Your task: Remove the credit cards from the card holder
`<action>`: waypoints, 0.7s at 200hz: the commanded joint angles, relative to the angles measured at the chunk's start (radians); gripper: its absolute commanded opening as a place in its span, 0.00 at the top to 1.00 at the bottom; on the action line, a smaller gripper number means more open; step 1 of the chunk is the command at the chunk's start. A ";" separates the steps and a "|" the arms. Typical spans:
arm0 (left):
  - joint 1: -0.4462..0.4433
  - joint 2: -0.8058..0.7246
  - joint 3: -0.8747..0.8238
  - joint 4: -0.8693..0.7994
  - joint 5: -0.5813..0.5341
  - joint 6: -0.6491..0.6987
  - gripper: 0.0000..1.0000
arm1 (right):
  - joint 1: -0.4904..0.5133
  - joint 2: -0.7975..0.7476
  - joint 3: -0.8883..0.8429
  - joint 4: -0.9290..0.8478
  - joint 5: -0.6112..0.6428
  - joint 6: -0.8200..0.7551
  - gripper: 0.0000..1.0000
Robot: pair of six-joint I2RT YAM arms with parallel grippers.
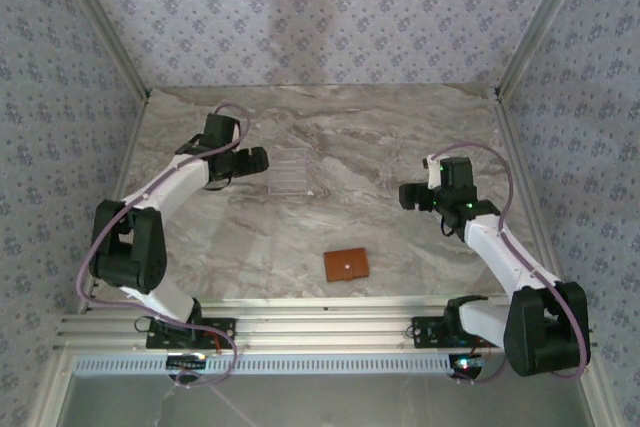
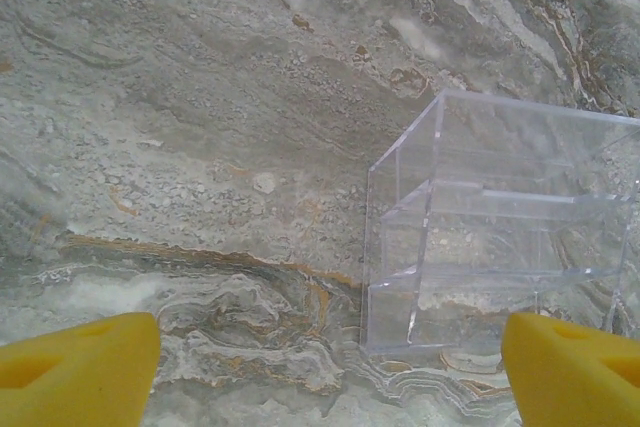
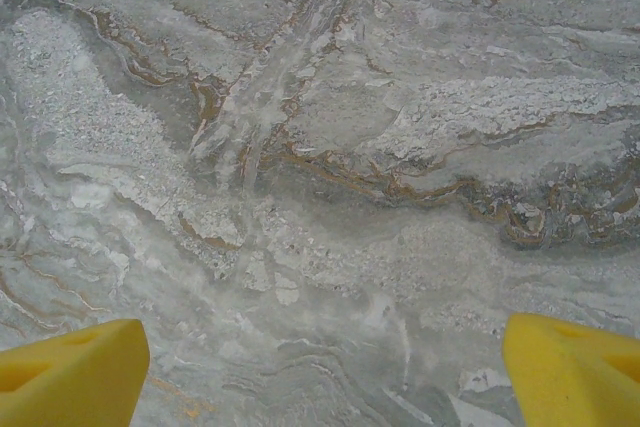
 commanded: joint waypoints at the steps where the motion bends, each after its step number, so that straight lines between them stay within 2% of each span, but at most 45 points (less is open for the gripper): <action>1: -0.007 0.024 0.050 -0.037 0.042 -0.011 0.13 | -0.006 -0.019 0.031 -0.027 0.016 0.019 0.07; 78: -0.007 0.122 0.128 -0.077 0.108 -0.013 0.27 | -0.014 -0.016 0.025 -0.020 0.005 0.021 0.07; 140: -0.007 0.204 0.199 -0.107 0.173 -0.002 0.45 | -0.023 -0.017 0.029 -0.019 -0.006 0.023 0.07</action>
